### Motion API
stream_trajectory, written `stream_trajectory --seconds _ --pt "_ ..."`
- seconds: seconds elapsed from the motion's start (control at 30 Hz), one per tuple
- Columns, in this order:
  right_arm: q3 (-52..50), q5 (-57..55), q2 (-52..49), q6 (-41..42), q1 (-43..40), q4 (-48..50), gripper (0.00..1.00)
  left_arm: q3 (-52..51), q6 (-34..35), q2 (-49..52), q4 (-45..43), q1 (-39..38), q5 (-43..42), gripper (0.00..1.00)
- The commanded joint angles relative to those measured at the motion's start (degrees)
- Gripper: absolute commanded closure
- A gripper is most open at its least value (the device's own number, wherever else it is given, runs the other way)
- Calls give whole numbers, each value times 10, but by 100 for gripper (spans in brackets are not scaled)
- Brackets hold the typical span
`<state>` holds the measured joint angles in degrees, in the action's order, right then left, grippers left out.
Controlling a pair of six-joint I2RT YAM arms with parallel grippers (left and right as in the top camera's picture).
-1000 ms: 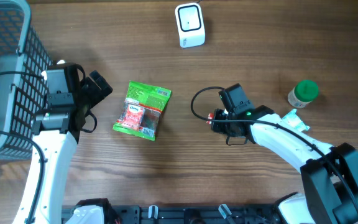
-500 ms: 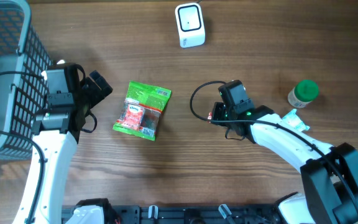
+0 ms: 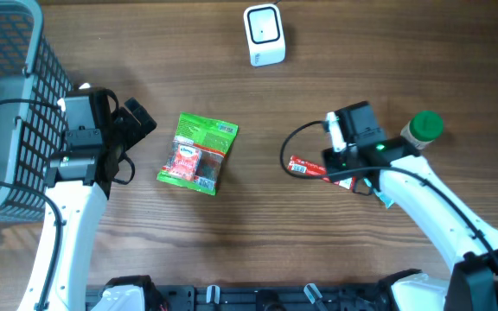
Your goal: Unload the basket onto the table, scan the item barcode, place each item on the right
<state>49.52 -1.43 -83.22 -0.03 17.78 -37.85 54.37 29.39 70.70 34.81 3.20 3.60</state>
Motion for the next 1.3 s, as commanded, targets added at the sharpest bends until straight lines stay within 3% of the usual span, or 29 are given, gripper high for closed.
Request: stream_trajectory --seconds 0.0,0.27,0.47,0.63,0.97,1.27 --pt "0 19 -34 -106 -39 -7 54 1 -5 -1 0 3 6 0" --pt "-6 27 -106 -122 -56 -18 54 1 -5 -1 0 3 6 0" --pt "-12 63 -150 -118 -56 -16 66 1 -5 -1 0 3 6 0" --pt "-17 122 -160 -118 -56 5 69 1 -5 -1 0 3 6 0" --pt "-21 127 -160 -118 -56 0 73 1 -5 -1 0 3 6 0" --pt "-32 127 -160 -118 -56 18 91 1 -5 -1 0 3 6 0"
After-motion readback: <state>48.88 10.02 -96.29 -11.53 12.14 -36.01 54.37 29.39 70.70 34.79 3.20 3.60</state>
